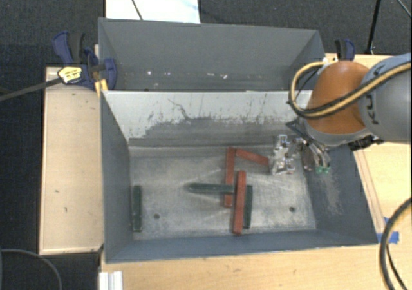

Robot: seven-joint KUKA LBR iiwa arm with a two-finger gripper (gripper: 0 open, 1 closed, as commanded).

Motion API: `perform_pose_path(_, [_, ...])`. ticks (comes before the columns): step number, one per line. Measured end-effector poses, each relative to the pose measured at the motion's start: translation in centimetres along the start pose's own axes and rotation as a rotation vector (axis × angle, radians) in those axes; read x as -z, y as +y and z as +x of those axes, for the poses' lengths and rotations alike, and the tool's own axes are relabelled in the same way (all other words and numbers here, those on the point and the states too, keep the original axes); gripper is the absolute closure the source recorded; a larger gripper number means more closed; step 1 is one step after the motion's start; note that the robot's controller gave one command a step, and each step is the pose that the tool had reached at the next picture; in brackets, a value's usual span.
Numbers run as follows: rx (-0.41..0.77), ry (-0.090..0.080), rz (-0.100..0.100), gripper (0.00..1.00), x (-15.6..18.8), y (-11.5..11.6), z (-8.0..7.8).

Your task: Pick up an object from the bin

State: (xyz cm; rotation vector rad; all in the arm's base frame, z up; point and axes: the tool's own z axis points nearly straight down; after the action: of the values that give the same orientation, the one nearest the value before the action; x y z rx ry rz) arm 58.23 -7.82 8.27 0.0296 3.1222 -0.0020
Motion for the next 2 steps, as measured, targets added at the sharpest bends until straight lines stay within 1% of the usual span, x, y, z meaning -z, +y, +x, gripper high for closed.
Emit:
perform_pose_path(1, [0.002,0.013,0.0,0.0,-0.35,-0.03,0.4])
perform_pose_path(2, [0.003,0.013,0.0,0.0,-0.35,-0.03,0.38])
